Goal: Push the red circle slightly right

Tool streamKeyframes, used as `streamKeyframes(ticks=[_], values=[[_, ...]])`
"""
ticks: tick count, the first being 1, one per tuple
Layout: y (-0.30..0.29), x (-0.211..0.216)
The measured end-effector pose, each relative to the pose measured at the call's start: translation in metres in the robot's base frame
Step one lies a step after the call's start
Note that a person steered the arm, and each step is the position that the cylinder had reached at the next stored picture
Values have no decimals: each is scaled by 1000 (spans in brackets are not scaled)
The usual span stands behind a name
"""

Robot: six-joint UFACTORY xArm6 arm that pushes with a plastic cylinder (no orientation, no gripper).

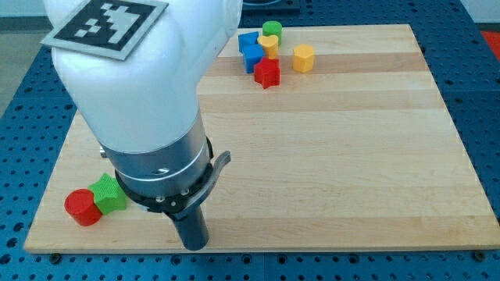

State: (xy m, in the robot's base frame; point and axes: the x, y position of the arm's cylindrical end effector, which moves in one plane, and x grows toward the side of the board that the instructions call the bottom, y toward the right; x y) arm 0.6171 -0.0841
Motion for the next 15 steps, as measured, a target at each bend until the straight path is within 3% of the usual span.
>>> streamKeyframes(ticks=[4, 5, 6, 7, 9, 13, 14, 15], values=[[-13, 2], [-109, 0], [-135, 1], [-131, -28], [-218, -2], [-216, -62], [-154, -68], [-130, -44]])
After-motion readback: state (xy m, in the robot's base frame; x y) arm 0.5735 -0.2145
